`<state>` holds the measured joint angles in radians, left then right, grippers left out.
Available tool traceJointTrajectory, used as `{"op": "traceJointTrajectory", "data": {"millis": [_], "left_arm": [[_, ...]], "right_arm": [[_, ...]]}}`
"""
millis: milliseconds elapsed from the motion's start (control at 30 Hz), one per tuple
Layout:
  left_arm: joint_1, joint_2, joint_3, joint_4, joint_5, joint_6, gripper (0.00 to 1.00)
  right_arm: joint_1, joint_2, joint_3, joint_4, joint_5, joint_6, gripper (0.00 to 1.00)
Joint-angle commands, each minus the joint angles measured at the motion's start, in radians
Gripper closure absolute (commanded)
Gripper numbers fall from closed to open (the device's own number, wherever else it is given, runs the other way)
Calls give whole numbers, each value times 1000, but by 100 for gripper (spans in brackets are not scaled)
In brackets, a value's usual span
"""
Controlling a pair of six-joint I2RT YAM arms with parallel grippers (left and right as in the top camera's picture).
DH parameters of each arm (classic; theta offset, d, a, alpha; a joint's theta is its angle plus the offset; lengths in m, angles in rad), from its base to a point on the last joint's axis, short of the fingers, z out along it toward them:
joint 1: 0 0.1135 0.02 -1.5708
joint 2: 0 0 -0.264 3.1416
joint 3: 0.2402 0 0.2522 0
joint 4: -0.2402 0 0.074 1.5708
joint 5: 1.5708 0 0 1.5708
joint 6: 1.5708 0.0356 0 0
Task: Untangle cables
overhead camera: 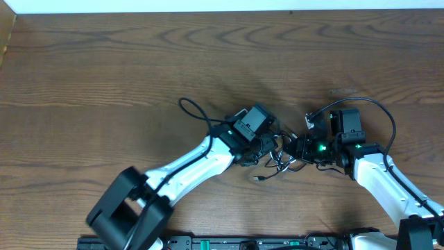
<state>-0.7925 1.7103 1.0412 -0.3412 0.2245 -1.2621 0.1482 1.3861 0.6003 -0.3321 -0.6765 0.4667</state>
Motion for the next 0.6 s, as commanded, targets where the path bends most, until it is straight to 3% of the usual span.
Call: {"op": "traceJointTrajectory", "data": {"millis": [0,167,567], "left_arm": [[8,54,-3,44,10,-60,44],[32,80,-3,143,-3,-60,44],[102,83,-3,206,-54,-79,44]], "right_arm": [[-3,-15,-1,-5,1,4,99],[-3,-15,-1,-6,0,4,99],[-3,-15,-1,-12,1,3,99]]}}
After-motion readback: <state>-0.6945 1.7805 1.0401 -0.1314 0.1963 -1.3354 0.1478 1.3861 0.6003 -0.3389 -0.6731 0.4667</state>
